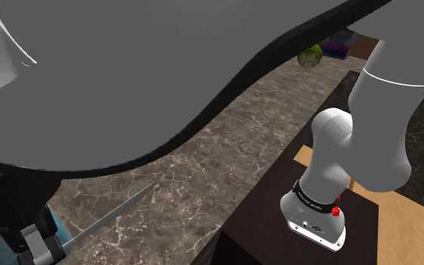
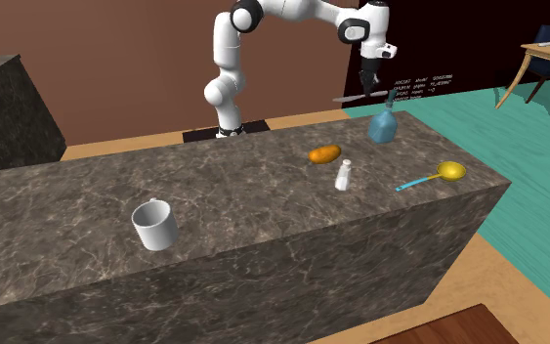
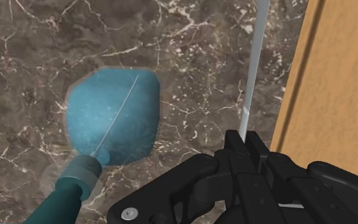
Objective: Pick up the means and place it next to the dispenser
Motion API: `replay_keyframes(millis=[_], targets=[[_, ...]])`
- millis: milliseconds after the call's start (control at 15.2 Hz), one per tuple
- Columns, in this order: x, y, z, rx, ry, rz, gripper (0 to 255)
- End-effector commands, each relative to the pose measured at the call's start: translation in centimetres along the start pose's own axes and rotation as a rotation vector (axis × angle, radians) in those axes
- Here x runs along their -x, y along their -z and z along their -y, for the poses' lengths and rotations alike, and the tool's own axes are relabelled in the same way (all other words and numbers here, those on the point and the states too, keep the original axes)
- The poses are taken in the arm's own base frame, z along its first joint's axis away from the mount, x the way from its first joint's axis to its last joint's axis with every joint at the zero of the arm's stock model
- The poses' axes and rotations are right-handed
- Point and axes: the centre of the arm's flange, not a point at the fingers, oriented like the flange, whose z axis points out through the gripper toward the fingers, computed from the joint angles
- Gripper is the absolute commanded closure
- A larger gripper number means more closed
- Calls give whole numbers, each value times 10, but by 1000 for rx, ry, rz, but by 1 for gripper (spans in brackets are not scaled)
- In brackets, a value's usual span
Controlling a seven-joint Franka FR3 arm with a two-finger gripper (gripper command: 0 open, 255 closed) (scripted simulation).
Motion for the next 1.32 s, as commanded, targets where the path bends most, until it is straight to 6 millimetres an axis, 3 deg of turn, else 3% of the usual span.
replay_keyframes(millis=[0, 1254], targets=[[2, -11, 1, 0, 0, -1, 255], [16, -110, -3, 0, 0, -1, 255]])
